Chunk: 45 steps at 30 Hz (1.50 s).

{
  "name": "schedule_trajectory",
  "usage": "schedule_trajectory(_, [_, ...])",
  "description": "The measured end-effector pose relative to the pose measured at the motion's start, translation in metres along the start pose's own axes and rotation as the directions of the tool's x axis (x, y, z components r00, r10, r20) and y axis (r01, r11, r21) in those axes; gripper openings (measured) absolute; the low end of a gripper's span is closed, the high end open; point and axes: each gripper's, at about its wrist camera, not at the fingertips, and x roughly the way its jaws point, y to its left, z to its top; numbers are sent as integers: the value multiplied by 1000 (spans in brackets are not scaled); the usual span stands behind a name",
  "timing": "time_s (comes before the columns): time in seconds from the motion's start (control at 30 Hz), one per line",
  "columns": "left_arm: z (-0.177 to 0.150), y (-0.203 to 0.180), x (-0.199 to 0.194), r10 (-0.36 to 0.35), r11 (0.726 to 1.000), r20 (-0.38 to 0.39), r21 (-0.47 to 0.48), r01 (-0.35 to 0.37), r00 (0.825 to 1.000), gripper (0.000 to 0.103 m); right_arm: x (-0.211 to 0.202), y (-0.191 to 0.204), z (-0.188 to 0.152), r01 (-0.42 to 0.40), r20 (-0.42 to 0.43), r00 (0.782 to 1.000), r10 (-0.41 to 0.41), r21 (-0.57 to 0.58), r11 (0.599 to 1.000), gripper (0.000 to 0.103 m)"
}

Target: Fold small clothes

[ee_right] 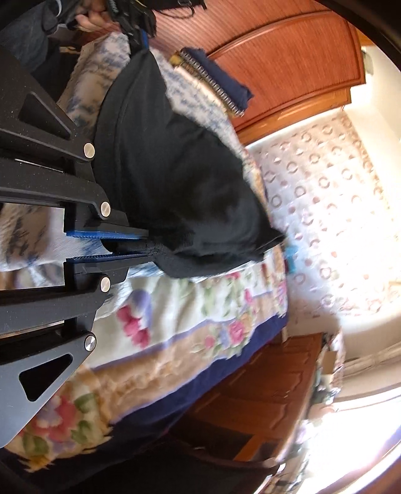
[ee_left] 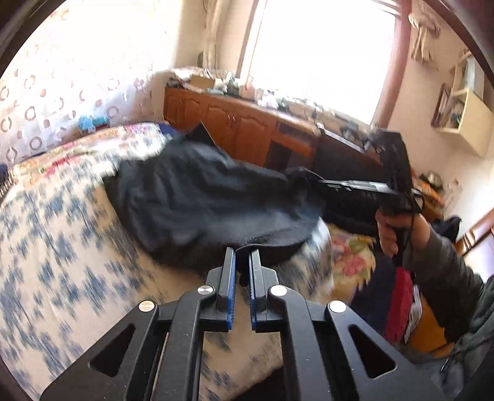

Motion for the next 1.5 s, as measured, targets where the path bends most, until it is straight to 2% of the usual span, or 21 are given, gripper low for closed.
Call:
schedule_trajectory(0.13, [42,38,2,39,999,57,-41,-37,998,8,-4,6,38,-37,76,996,38,-20,999,8])
schedule_trajectory(0.27, [75,79,14,57,992,69,-112,-49,996,8,10,10,77,-58,122,991,63,-43,997,8])
schedule_trajectory(0.4, [101,116,32,149,982,62,-125,-140,987,8,44,11,111,-63,120,990,69,-49,997,8])
schedule_trajectory(0.5, [110,138,44,195,972,51,-139,-187,979,8,74,11,130,-71,103,992,75,-48,996,8])
schedule_trajectory(0.57, [114,153,53,206,970,42,-141,-199,978,8,99,11,141,-91,79,992,95,-46,995,8])
schedule_trajectory(0.7, [116,172,71,221,966,21,-144,-216,975,8,142,17,155,-75,33,996,78,-89,993,8])
schedule_trajectory(0.9, [103,181,90,215,966,-50,-137,-220,975,8,159,20,174,-58,34,997,63,-120,991,8])
schedule_trajectory(0.93, [97,183,95,194,970,-74,-136,-203,978,15,163,18,173,-53,24,998,56,-122,991,8])
schedule_trajectory(0.97, [94,184,97,180,972,-83,-135,-190,980,28,168,18,174,-45,16,999,47,-126,991,8])
schedule_trajectory(1.03, [87,183,100,147,978,-101,-133,-159,984,43,173,18,170,-31,-4,1000,31,-135,990,8])
schedule_trajectory(1.1, [82,181,103,117,982,-120,-133,-132,986,43,179,16,168,-21,-25,1000,18,-127,992,8])
schedule_trajectory(1.2, [73,172,119,73,990,-178,-107,-93,981,43,180,15,172,-19,-33,999,16,-116,993,8])
schedule_trajectory(1.3, [72,170,135,106,989,-207,-75,-124,973,43,180,18,180,-20,-26,1000,17,-120,993,8])
schedule_trajectory(1.33, [73,172,137,97,990,-204,-83,-116,974,38,179,20,181,-18,-22,1000,16,-126,992,8])
schedule_trajectory(1.37, [75,174,139,78,991,-197,-96,-98,977,28,178,22,182,-14,-12,1000,12,-133,991,8])
schedule_trajectory(1.4, [76,174,140,63,991,-196,-101,-84,979,11,179,24,183,-12,-1,1000,12,-137,990,8])
schedule_trajectory(1.47, [84,172,132,65,992,-145,-98,-80,987,10,174,24,182,-13,25,1000,16,-148,989,8])
schedule_trajectory(1.5, [92,169,120,91,991,-81,-96,-98,993,10,171,24,183,-10,41,999,17,-153,988,8])
